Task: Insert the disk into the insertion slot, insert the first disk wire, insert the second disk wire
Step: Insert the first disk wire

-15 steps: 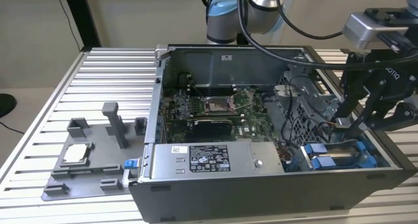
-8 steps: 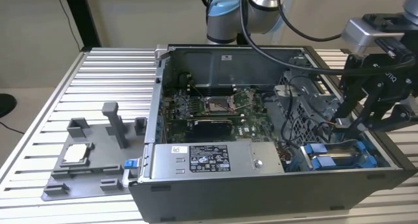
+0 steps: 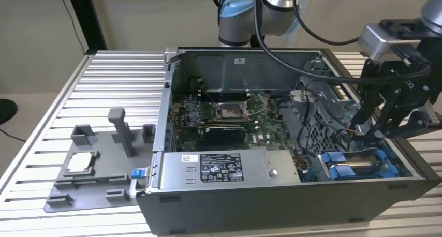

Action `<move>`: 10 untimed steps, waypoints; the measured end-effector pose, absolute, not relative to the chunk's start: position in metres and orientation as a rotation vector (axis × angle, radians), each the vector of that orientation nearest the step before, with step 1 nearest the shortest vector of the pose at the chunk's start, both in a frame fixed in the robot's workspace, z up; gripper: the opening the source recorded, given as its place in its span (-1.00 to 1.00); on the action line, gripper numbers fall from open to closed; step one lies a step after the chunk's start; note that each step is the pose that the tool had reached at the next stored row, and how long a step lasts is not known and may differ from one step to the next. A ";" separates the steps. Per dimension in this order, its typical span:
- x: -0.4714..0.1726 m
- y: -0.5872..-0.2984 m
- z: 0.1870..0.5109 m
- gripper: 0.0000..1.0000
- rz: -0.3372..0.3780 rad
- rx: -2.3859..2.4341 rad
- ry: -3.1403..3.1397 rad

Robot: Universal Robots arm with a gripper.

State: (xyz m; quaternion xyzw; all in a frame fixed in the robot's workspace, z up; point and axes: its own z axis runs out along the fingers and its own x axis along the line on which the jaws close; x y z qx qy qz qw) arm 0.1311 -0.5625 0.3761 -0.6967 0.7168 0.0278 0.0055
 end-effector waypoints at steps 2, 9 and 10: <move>0.132 -0.562 0.375 1.00 0.084 -2.180 2.241; 0.133 -0.561 0.367 1.00 0.072 -2.175 2.232; 0.133 -0.561 0.366 1.00 0.072 -2.175 2.232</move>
